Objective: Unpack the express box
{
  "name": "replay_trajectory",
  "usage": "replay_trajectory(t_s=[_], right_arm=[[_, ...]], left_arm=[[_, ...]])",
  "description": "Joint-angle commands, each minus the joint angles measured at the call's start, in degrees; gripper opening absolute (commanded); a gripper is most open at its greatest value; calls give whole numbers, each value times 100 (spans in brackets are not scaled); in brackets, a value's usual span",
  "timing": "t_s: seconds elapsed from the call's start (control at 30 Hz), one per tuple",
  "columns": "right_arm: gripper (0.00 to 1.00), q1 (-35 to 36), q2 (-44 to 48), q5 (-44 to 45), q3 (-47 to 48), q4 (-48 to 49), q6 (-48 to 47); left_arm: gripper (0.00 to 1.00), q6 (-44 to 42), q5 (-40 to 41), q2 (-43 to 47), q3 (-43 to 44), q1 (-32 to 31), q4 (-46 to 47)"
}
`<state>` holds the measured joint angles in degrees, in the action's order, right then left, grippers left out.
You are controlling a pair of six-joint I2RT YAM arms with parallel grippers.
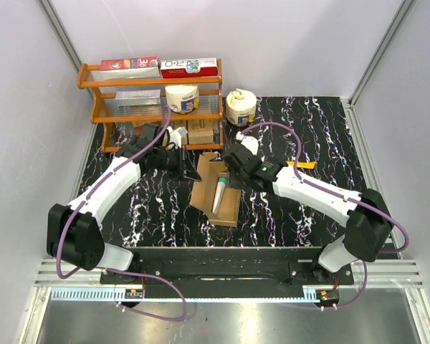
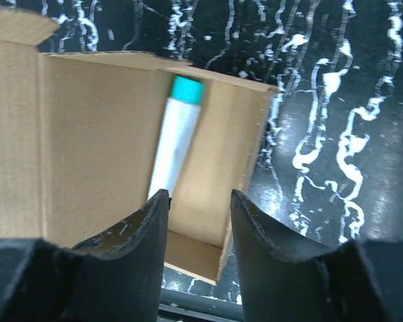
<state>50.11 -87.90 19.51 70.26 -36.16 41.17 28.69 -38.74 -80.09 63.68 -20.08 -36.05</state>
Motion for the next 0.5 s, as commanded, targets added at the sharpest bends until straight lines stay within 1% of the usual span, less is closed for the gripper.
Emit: replay_trajectory(t_s=[0.0, 0.17, 0.27, 0.47], right_arm=[[50, 25, -314, -718, 251, 443, -48], [50, 25, -807, -835, 392, 417, 128], [53, 25, -1071, -878, 480, 400, 128], [56, 25, -1536, -914, 699, 417, 84]], left_arm=[[0, -83, -564, 214, -101, 258, 309], [0, 233, -1064, 205, -514, 478, 677], [0, 427, -1266, 257, -778, 540, 941], [0, 462, -1417, 301, -1050, 592, 1100]])
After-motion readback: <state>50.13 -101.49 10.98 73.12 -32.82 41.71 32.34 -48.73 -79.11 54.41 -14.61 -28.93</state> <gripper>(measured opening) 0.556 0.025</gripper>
